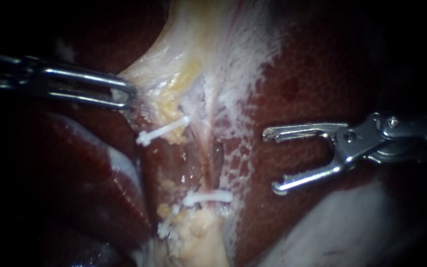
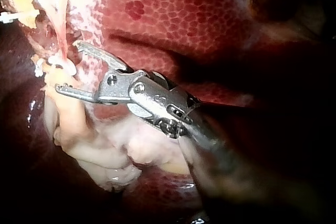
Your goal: Going back first clip right tube
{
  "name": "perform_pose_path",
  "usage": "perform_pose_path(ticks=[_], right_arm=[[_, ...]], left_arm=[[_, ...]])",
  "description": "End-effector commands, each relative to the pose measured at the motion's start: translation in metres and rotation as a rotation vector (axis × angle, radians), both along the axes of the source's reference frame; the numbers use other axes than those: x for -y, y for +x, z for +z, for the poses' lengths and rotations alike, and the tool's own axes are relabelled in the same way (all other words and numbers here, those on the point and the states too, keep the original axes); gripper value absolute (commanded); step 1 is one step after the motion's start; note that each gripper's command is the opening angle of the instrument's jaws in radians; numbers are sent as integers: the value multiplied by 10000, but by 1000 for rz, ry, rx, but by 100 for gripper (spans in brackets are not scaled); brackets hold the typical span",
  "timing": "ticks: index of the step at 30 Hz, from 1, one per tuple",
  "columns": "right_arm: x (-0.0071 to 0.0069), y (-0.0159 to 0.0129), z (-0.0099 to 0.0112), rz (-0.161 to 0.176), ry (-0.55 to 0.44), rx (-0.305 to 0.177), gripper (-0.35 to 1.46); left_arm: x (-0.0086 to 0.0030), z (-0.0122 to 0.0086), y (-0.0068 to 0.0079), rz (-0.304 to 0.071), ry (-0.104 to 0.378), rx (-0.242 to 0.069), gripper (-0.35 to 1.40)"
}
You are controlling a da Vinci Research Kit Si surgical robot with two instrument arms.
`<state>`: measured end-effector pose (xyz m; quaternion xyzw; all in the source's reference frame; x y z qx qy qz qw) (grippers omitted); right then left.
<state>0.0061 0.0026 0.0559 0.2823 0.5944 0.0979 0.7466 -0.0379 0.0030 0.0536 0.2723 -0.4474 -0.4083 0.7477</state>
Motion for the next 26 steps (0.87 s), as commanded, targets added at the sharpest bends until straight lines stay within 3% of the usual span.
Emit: perform_pose_path(ticks=[1,5,26], right_arm=[[-1,0,0,-1,-7,-1,60],[-3,-1,-3,-2,-16,-4,60],[-5,-3,-10,3,-18,-2,60]], left_arm=[[0,3,-5,4,2,-1,-35],[-1,5,-13,10,4,3,-35],[1,1,-16,10,4,0,-35]])
